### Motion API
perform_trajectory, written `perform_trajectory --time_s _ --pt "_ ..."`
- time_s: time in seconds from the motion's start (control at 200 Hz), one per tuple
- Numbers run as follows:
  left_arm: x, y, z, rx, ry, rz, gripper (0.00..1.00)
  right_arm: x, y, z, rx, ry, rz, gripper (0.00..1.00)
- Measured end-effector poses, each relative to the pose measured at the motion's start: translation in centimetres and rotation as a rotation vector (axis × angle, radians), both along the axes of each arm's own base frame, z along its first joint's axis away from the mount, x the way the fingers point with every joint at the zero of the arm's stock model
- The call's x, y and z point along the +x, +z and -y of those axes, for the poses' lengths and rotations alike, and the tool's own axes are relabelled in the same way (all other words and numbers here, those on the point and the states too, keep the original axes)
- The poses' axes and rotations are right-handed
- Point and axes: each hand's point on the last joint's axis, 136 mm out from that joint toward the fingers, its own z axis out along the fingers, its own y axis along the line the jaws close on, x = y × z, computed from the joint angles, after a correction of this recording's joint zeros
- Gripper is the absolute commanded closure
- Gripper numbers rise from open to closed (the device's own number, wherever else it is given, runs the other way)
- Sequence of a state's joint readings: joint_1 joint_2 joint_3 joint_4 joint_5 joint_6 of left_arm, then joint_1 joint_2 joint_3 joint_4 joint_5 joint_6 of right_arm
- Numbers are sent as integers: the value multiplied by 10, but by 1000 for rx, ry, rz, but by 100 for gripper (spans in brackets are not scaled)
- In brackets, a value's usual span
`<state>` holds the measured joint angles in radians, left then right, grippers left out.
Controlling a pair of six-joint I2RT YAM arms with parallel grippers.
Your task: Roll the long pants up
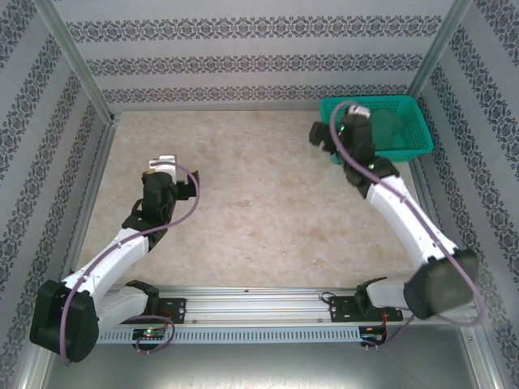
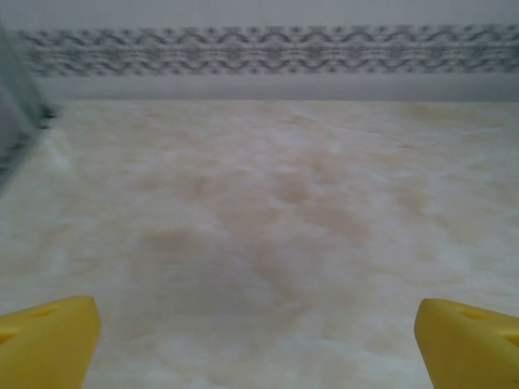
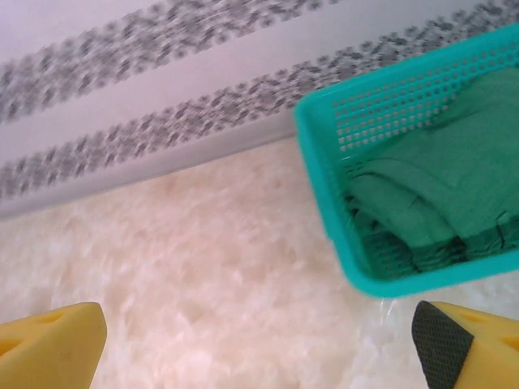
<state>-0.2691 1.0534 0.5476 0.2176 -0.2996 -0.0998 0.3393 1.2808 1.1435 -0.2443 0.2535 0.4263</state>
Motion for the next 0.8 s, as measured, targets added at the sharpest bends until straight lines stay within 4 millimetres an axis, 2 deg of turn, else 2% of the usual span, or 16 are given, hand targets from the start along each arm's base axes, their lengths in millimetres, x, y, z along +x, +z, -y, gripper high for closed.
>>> perform_trajectory --time_s 0.065,0.155,0.3,0.385,0.505,0.605,0.724,0.799 --pt "-2 -12 -20 55 59 5 0 -15 -9 -15 -78 48 19 2" --pt "-3 -41 -44 100 110 -34 0 -30 -37 -30 -184 116 -4 2" --pt "-1 -87 -62 108 146 -97 0 -47 -81 -38 -297 185 -53 2" --pt "5 -106 -61 104 132 -124 0 -51 -91 -32 -339 187 -57 2" --pt "15 -120 -60 103 133 -134 0 -55 -90 -22 -375 169 2 2" --pt "21 -118 -57 93 120 -123 0 -58 -94 -7 -421 133 56 2" --pt "32 -111 -52 59 63 -65 0 -58 -118 20 -494 65 35 2" --pt "27 -117 -45 55 13 -59 0 -57 -131 38 -514 21 18 2"
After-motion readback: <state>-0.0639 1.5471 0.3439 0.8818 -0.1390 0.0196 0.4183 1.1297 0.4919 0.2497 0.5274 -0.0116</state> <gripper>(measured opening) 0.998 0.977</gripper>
